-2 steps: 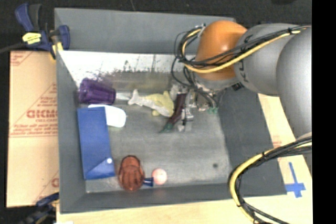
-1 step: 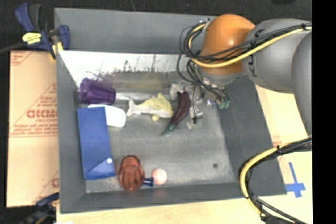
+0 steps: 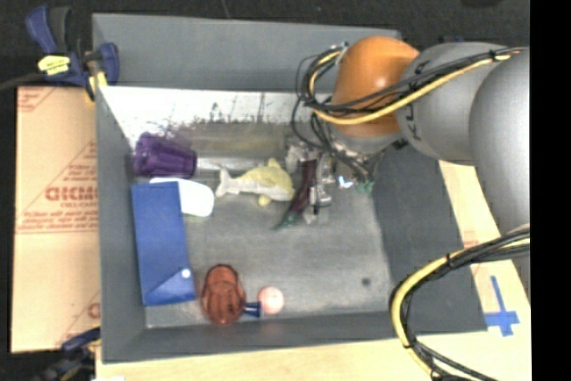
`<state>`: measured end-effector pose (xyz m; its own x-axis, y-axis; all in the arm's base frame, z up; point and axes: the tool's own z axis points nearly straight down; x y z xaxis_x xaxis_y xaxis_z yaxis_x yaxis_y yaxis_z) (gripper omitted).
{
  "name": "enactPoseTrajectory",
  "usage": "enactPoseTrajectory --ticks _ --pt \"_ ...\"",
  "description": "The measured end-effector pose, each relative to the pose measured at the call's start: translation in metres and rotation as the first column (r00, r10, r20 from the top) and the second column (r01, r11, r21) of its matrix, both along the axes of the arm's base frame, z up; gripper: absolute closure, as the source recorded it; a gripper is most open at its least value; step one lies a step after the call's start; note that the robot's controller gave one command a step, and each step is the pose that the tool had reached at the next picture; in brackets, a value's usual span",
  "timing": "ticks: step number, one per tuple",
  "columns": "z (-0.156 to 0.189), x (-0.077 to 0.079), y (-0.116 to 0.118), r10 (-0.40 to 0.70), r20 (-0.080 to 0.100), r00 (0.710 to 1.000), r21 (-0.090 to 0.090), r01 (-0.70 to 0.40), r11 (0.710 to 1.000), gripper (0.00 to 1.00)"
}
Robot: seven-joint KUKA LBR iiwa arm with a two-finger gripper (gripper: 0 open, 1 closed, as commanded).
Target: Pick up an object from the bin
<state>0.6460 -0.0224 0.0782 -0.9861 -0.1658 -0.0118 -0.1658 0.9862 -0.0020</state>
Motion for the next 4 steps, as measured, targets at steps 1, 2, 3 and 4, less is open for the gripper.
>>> enactPoseTrajectory --ticks 1,2,3,4 --pt "-0.0082 0.006 -0.0042 0.236 0.005 0.972 -0.007 -0.236 0.972 0.0" --pt "-0.0089 0.0015 -0.0025 -0.041 -0.002 0.999 0.001 0.041 0.999 1.0" --pt "-0.0089 0.0015 -0.0026 -0.04 -0.002 0.999 0.001 0.04 0.999 1.0" --pt "-0.0006 0.0011 -0.003 -0.041 0.0 0.999 0.001 0.041 0.999 1.0"
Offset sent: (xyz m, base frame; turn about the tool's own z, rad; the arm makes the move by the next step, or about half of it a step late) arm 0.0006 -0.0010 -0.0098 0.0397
